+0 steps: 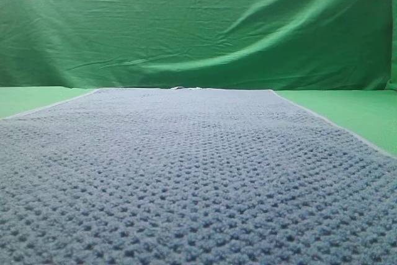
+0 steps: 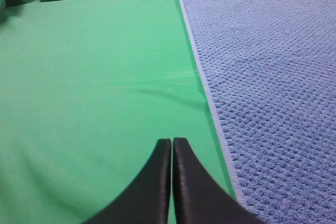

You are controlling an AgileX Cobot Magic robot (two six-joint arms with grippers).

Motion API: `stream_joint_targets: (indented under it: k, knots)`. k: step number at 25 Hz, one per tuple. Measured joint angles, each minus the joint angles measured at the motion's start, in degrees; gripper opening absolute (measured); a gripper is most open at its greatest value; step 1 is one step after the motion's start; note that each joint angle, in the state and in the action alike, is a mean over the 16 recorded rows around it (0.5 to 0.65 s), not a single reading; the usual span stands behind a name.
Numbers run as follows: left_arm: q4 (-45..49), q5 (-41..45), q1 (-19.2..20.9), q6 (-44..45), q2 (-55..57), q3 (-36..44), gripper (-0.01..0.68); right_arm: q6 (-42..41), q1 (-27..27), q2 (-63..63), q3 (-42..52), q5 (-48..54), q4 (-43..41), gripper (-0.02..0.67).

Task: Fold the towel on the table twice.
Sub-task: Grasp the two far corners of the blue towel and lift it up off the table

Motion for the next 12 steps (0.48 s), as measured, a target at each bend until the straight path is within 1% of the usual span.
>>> stream_joint_targets:
  k: [12]
  knots:
    - [0.0,0.0,0.0,0.0,0.0,0.0,0.0,0.0,0.0,0.0,0.0,0.0,0.0,0.0]
